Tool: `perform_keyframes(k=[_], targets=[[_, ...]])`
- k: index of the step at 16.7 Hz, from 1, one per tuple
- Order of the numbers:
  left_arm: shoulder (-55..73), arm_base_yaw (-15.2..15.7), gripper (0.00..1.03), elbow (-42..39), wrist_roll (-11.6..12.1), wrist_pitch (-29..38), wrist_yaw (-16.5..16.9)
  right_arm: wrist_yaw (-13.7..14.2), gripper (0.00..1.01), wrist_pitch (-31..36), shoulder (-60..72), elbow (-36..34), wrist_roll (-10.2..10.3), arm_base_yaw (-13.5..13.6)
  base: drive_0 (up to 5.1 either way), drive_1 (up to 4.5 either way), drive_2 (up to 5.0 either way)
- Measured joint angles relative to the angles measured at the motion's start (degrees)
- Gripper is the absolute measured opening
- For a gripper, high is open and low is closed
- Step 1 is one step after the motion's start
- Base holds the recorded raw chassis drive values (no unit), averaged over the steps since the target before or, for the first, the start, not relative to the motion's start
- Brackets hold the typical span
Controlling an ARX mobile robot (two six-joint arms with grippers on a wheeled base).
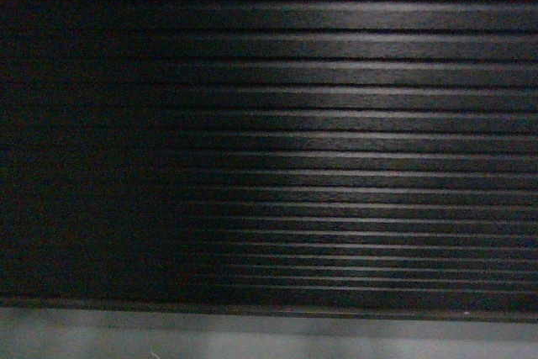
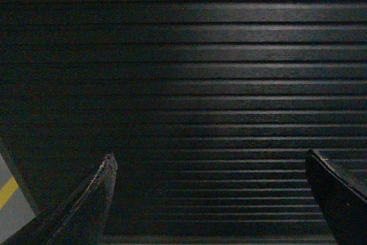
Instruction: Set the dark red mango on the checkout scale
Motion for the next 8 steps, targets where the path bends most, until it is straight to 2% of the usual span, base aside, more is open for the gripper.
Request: perform_keyframes(k=[8], targets=[[0.0,0.0,0.98,0.0,0.0,0.2,0.0,0.1,0.98,0.2,0.0,0.0,0.0,0.0,0.0,0.00,0.0]])
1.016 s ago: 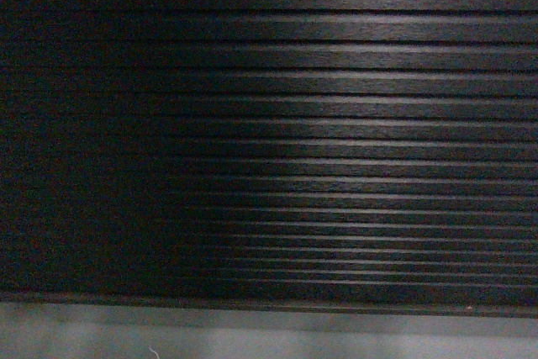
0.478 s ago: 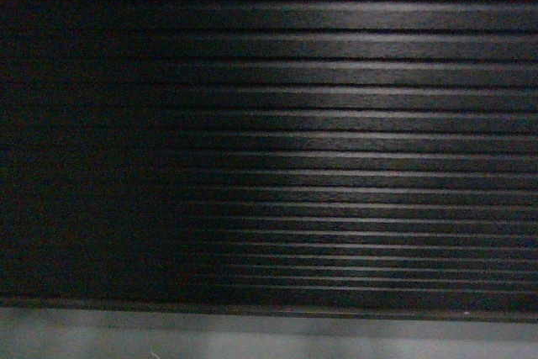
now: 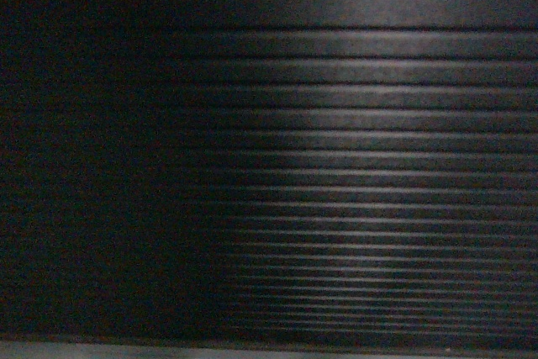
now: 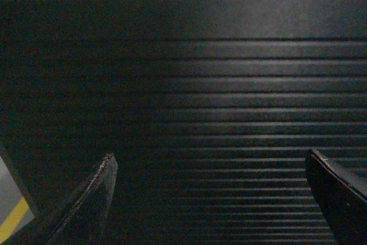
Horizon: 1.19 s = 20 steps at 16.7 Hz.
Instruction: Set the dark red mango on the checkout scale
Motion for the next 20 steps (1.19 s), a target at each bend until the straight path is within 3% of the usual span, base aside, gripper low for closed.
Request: perform_keyframes(k=[20], targets=[[0.0,0.0,0.98,0.0,0.0,0.0,0.0,0.0,0.98,0.0,0.0,0.0,0.0,0.0,0.0,0.00,0.0]])
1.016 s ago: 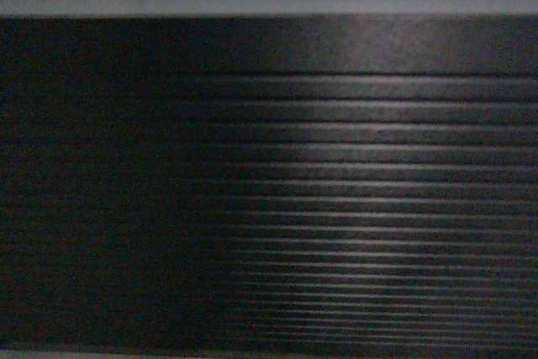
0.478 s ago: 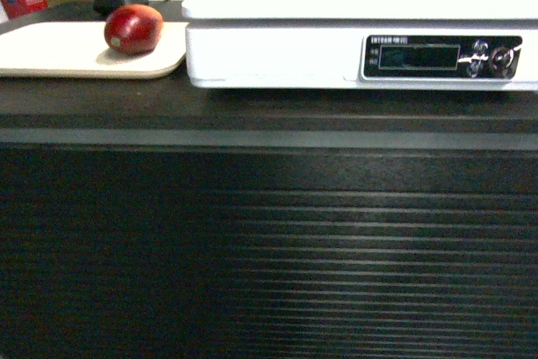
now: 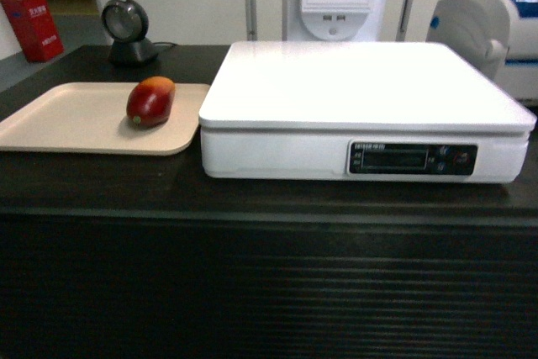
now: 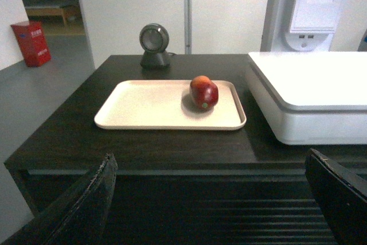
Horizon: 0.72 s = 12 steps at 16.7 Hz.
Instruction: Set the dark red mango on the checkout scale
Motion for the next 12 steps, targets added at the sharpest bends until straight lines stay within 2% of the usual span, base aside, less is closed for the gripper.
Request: perform_keyframes(k=[12], targets=[[0.0,0.0,0.98,0.0,0.0,0.0,0.0,0.0,0.98,0.0,0.0,0.0,0.0,0.0,0.0,0.00,0.0]])
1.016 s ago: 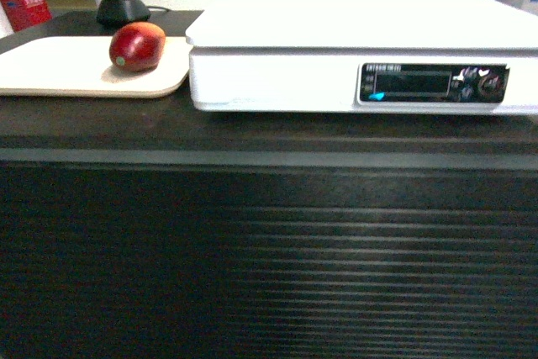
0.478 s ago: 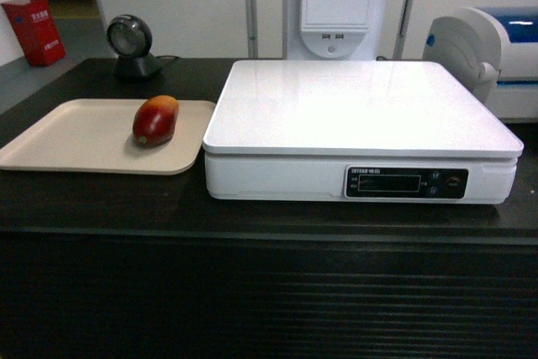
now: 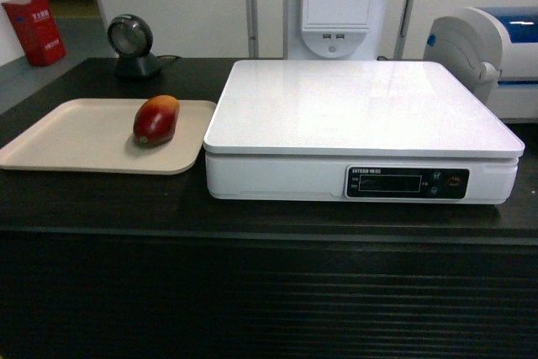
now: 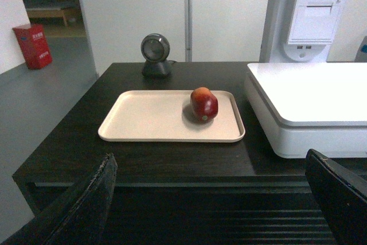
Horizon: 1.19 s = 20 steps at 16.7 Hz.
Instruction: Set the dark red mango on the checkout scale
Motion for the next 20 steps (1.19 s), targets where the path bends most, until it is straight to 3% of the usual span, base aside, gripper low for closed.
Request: perform_keyframes(k=[4,5,6,7,9,10,11,14,15,17,20], targets=[[0.0,0.0,0.98,0.0,0.0,0.0,0.0,0.0,0.98,0.0,0.0,0.0,0.0,0.0,0.0,0.00,0.0],[0.5,-0.9,0.98,0.4,-0.7,-1.8,-2.4,0.0,0.98,0.0,0.0,0.0,0.0,0.0,0.0,0.00,0.0],[3.2,-4.8,0.98,2.0,-2.6,-5.4,-10.7,0.0,0.98,0.0,0.0,0.0,0.0,0.0,0.0,0.00,0.0],[11.1,-12.5,0.98,4.7,-5.6,-2.8,-22.8,-0.1,0.98,0.0,0.0,0.0,0.0,0.0,0.0,0.00,0.0],[19.2,-18.3,0.98,8.8,-6.3,6.8,-34.5,0.0,0.98,-0.1,0.0,0.0,0.0,0.0,0.0,0.00,0.0],[24.4,-16.9,0.98,10.9,-6.1,12.7,-32.3,0.0,0.98,0.0,0.0,0.0,0.0,0.0,0.0,0.00,0.0],[31.3,-14.0,0.98,12.4,-4.9,19.1,-27.7,0.0,0.98,0.0,0.0,0.0,0.0,0.0,0.0,0.00,0.0],[59.8,-4.5,0.98,23.9,-1.6,36.9,-10.8,0.0,0.98,0.0,0.0,0.0,0.0,0.0,0.0,0.00,0.0],[68.8,-2.4,0.98,29.9,-1.5,37.9,-5.8,0.0,0.98,0.0,0.0,0.0,0.0,0.0,0.0,0.00,0.0],[86.9,-0.5,0.98,42.7,-0.4,34.8,0.4,0.0,0.98,0.0,0.0,0.0,0.0,0.0,0.0,0.00,0.0],[106.6,-1.6,0.98,61.6,2.4,27.0,3.5,0.0,0.98,0.0,0.0,0.0,0.0,0.0,0.0,0.00,0.0]])
